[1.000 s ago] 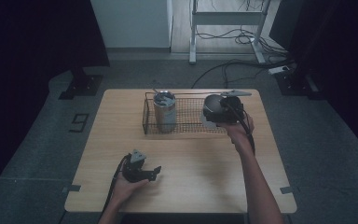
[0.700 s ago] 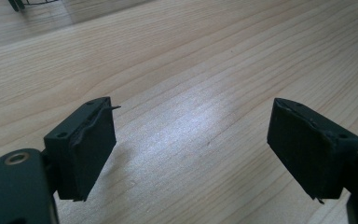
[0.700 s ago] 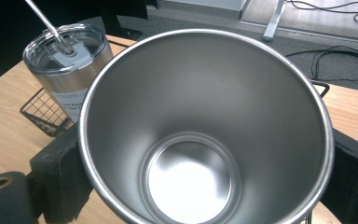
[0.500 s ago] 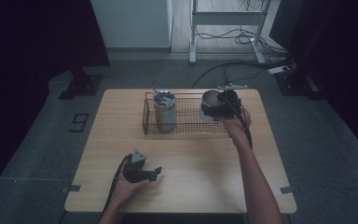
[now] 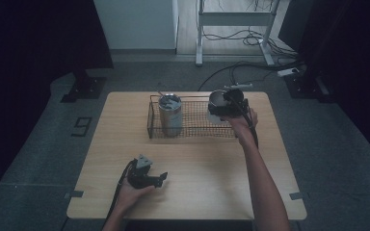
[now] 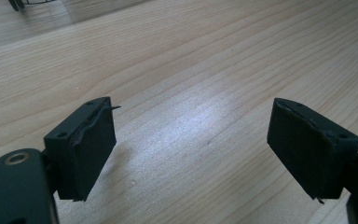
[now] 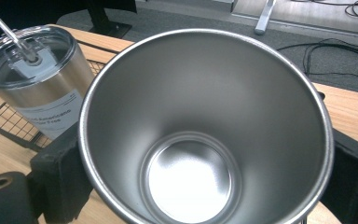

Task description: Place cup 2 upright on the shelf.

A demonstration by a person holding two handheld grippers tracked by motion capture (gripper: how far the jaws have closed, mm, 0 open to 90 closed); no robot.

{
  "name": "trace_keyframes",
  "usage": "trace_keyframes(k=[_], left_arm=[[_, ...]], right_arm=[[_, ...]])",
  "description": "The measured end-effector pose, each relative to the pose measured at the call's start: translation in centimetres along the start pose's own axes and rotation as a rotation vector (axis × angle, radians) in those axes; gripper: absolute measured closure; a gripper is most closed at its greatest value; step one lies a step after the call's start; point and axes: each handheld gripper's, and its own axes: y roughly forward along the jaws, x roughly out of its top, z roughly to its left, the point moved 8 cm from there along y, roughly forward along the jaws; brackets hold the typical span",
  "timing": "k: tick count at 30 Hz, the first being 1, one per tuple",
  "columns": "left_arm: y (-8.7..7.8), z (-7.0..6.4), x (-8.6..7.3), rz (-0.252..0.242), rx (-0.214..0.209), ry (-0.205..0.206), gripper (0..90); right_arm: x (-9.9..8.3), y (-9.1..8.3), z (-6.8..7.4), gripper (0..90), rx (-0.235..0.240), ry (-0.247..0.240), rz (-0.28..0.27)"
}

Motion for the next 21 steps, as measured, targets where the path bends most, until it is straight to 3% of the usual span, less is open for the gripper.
trace_keyframes(k=[15,21], left_arm=[[0.4,-0.4,-0.2,0.017,-0.004,0.014,15.4],[0.4,-0.1,-0.3,0.018,-0.004,0.002,15.4]], right_arm=[[0.1,2.8,-1.5,7.0,-0.009,0.017,0.029],[0.5,3.7,-1.9,7.0,-0.017,0.016,0.038]])
